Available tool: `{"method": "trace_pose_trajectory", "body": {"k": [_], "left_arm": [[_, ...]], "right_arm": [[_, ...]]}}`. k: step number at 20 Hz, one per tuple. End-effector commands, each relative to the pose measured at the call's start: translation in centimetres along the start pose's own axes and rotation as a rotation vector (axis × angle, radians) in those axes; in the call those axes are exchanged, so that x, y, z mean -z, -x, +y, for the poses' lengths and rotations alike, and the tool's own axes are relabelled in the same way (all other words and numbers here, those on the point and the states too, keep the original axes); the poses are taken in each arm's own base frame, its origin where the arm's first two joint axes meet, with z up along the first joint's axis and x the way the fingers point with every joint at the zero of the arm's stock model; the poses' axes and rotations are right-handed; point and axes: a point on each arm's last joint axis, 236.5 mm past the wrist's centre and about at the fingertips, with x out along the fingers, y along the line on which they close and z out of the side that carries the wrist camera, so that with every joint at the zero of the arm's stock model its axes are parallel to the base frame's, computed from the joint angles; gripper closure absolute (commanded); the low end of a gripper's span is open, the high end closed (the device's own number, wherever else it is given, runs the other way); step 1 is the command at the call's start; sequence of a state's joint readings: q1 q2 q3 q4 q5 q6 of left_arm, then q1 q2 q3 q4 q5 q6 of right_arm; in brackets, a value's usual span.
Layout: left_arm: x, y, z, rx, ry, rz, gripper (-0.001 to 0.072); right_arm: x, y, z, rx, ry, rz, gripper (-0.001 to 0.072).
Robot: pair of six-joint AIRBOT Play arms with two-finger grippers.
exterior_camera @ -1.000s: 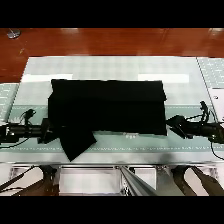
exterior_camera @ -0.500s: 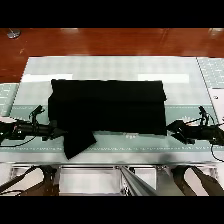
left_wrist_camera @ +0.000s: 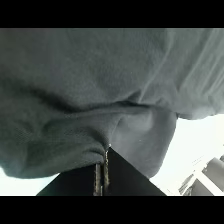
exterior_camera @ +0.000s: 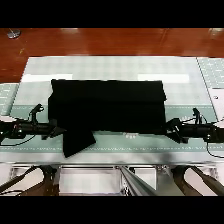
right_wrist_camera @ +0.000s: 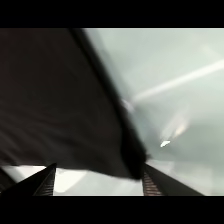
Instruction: Fold the shirts.
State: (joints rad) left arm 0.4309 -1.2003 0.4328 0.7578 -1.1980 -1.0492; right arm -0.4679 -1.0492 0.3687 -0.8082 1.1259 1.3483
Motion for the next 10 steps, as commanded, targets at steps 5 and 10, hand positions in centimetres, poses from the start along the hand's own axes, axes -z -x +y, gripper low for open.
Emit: {"method": "trace_pose_trajectory", "body": {"k": [5, 10], "left_arm": [[-0.3, 0.2, 0.0, -0.003, -0.006, -0.01, 0.0679], [-5.5, 4.4, -4.4, 0.024, -0.202, -0.122, 0.0678]], "right_arm": [[-0.8, -3.1, 3.3, 0.005, 0.178, 0.034, 0.0676], [-4.7, 1.0, 8.4, -0.022, 0.304, -0.034, 0.0677]]}}
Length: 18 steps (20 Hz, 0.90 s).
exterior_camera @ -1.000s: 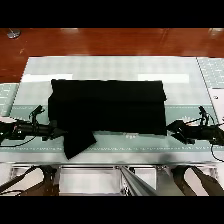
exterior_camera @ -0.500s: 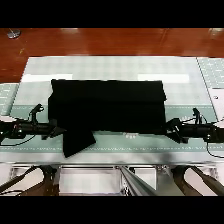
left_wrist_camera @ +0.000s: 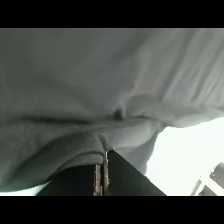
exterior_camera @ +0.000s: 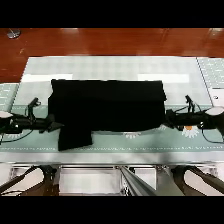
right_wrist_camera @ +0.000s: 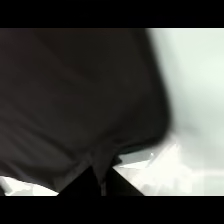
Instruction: Fold the shirts.
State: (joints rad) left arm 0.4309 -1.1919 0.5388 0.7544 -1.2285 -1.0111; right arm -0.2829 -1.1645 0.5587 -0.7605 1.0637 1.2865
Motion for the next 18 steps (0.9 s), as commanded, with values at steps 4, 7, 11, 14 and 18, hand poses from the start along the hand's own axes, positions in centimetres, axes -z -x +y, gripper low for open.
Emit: {"method": "trace_pose_trajectory", "body": {"k": [4, 7, 11, 14, 18], "left_arm": [[-10.3, 5.2, -6.2, 0.075, -0.114, -0.294, 0.0679], [-14.2, 4.8, -6.9, 0.037, -0.124, -0.362, 0.068], [-18.9, 2.8, -7.4, 0.021, -0.091, -0.384, 0.068], [-21.5, 0.8, -7.0, 0.035, -0.032, -0.353, 0.068], [-23.4, -1.6, -6.2, 0.04, 0.009, -0.317, 0.068]], "right_arm": [[-7.1, 4.6, 5.5, -0.018, 0.138, -0.131, 0.0677], [-9.8, 4.2, 6.9, -0.041, 0.143, -0.145, 0.0677], [-14.2, 1.6, 8.5, -0.044, 0.154, -0.18, 0.0677], [-17.6, 0.1, 8.1, -0.043, 0.105, -0.186, 0.0677], [-20.1, -2.0, 7.6, -0.062, 0.05, -0.168, 0.0677]]}}
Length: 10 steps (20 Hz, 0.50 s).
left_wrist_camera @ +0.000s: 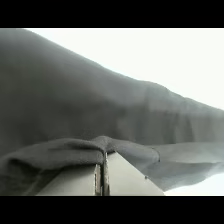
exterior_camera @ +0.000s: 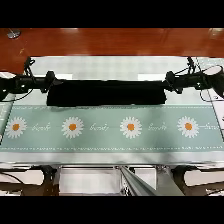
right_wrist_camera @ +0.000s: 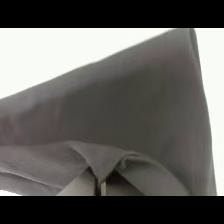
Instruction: Fold the shirts.
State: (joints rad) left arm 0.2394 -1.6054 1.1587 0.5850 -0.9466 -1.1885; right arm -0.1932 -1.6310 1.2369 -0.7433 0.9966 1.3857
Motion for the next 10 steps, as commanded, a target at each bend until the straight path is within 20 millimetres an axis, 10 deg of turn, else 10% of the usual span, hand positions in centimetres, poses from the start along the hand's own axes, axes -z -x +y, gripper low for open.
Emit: {"method": "trace_pose_trajectory", "body": {"k": [1, 3, 4, 5, 6, 10], "left_arm": [[-1.2, -2.5, 0.7, -0.004, 0.034, 0.014, 0.068], [-1.6, -2.8, 0.9, -0.003, 0.032, 0.015, 0.0674], [-1.9, -2.9, 0.8, -0.001, 0.021, 0.012, 0.0509], [-2.4, -2.7, 0.4, 0.005, -0.017, 0.006, 0.0025], [-3.1, -2.0, 0.1, 0.008, -0.076, -0.005, 0.0003], [-5.6, 3.8, 1.7, -0.015, 0.032, 0.023, 0.0006]], "right_arm": [[-2.1, -2.2, -0.6, -0.014, -0.049, 0.0, 0.0677], [-2.9, -2.8, -0.7, -0.019, -0.049, -0.002, 0.0675], [-3.2, -2.9, -0.6, -0.023, -0.046, -0.005, 0.0594], [-3.7, -2.8, -0.2, -0.036, -0.039, -0.021, 0.0268], [-4.1, -2.3, 0.7, -0.066, -0.013, -0.024, 0.0081], [-4.9, 2.5, 0.5, -0.093, 0.108, 0.036, 0.0087]]}}
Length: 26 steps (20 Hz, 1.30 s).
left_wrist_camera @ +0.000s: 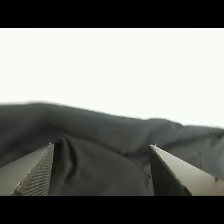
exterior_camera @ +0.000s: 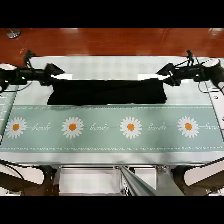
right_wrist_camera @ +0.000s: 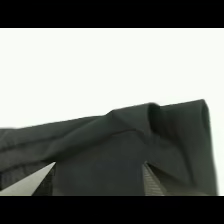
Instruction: Fold the shirts.
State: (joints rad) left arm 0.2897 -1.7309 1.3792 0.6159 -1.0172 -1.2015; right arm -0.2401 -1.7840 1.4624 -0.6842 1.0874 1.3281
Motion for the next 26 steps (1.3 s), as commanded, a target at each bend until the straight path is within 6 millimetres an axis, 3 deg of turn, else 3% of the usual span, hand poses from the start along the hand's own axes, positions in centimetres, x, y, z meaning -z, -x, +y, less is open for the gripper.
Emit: {"method": "trace_pose_trajectory", "body": {"k": [1, 3, 5, 7, 9, 11, 13, 15, 18, 19, 20, 21, 23, 26], "left_arm": [[0.2, 4.6, 3.0, -0.075, 0.133, 0.093, 0.0007], [3.0, 7.1, 5.6, -0.142, 0.191, 0.2, 0.0007], [4.8, 8.3, 5.9, -0.148, 0.173, 0.22, 0.0007], [5.1, 8.5, 5.3, -0.162, 0.14, 0.115, 0.0007], [6.0, 8.6, 2.3, -0.113, 0.093, 0.008, 0.0007], [9.5, 8.4, -2.8, 0.002, -0.004, 0.029, 0.0007], [12.6, 8.0, -5.7, 0.03, -0.077, 0.071, 0.0007], [14.7, 6.9, -7.8, 0.054, -0.133, 0.125, 0.0007], [15.1, 4.0, -8.5, 0.05, -0.196, 0.127, 0.0008], [15.1, 3.3, -8.5, 0.056, -0.182, 0.128, 0.0013], [15.3, 2.8, -8.4, 0.064, -0.163, 0.141, 0.0188], [15.7, 2.5, -8.6, 0.084, -0.142, 0.165, 0.0631], [16.5, 2.4, -9.8, 0.141, -0.162, 0.195, 0.0679], [18.0, 2.1, -12.6, 0.183, -0.238, 0.237, 0.0681]], "right_arm": [[-0.4, 3.6, -1.6, 0.004, 0.042, 0.047, 0.0087], [0.0, 5.2, -5.8, 0.111, -0.033, 0.068, 0.0087], [1.5, 5.6, -9.1, 0.22, -0.094, 0.111, 0.0087], [3.2, 4.7, -10.0, 0.238, -0.116, 0.152, 0.0087], [4.9, 3.1, -10.0, 0.238, -0.12, 0.202, 0.0088], [6.4, 1.2, -9.1, 0.232, -0.079, 0.264, 0.0089], [7.0, -0.7, -7.6, 0.222, -0.041, 0.282, 0.0089], [7.6, -2.6, -5.6, 0.201, -0.003, 0.291, 0.0089], [7.7, -4.3, -3.3, 0.186, 0.051, 0.289, 0.0102], [7.5, -4.3, -2.7, 0.184, 0.054, 0.285, 0.0146], [7.6, -4.0, -2.1, 0.176, 0.056, 0.298, 0.043], [7.7, -3.4, -1.4, 0.169, 0.072, 0.315, 0.0677], [7.6, -1.0, -0.9, 0.19, 0.12, 0.318, 0.0678], [7.9, 4.1, -0.3, 0.308, 0.22, 0.287, 0.0678]]}}
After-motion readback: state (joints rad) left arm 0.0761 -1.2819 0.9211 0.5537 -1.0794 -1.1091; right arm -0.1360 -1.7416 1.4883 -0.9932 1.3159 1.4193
